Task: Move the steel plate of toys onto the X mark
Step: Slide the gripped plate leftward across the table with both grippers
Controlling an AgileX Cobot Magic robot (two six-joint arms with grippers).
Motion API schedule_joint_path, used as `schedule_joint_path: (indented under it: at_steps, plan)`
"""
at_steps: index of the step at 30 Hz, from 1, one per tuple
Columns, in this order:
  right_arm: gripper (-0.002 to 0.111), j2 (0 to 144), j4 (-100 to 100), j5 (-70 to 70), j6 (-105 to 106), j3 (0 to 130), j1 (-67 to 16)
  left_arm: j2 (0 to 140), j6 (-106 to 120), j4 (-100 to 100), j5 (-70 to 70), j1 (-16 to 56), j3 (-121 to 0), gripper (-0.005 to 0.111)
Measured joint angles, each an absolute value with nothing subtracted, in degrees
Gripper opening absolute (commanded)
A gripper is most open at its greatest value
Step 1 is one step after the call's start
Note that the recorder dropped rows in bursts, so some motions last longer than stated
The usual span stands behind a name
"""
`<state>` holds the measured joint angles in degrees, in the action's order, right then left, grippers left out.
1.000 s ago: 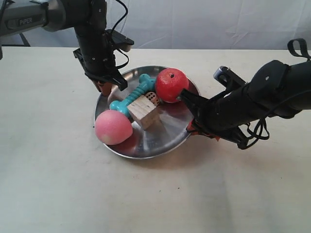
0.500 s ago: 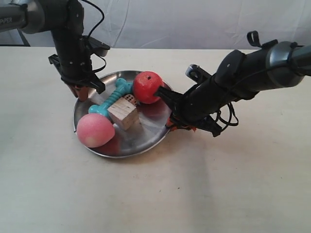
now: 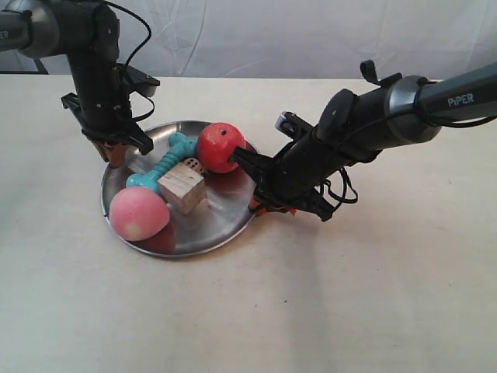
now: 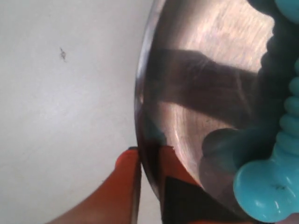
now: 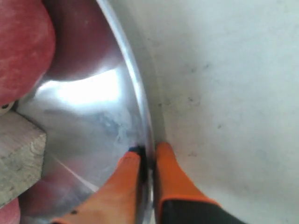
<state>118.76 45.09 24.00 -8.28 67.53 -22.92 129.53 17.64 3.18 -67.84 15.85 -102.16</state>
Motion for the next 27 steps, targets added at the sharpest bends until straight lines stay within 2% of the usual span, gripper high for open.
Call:
schedule_joint_path:
  at_steps: [7, 9, 11, 14, 16, 22, 27]
  plan:
    - [0.0, 119.5, 44.9, 24.2, -8.9, 67.9, -22.9, 131.2, 17.6, 3.2, -68.0, 15.9, -102.2, 0.0]
    - [0.009, 119.5, 44.5, 24.2, -9.1, 67.9, -22.9, 131.2, 17.6, 3.3, -68.0, 15.9, -102.2, 0.0]
    - [0.024, 119.5, 44.2, 24.2, -9.2, 67.9, -22.9, 131.2, 17.6, 3.3, -68.0, 15.9, -102.2, 0.001]
    - [0.045, 119.5, 44.0, 24.0, -9.2, 68.1, -23.1, 131.2, 17.4, 3.3, -68.1, 15.9, -102.2, 0.008]
    - [0.051, 119.5, 44.0, 23.9, -9.2, 68.5, -23.2, 131.2, 17.0, 2.9, -68.1, 15.9, -102.2, 0.016]
    - [0.052, 119.3, 43.9, 23.6, -9.2, 68.7, -23.2, 131.2, 17.4, 1.9, -69.1, 16.1, -102.2, 0.041]
    - [0.052, 119.3, 41.4, 23.6, -9.2, 68.9, -23.5, 131.2, 16.6, 1.7, -69.6, 16.6, -102.2, 0.049]
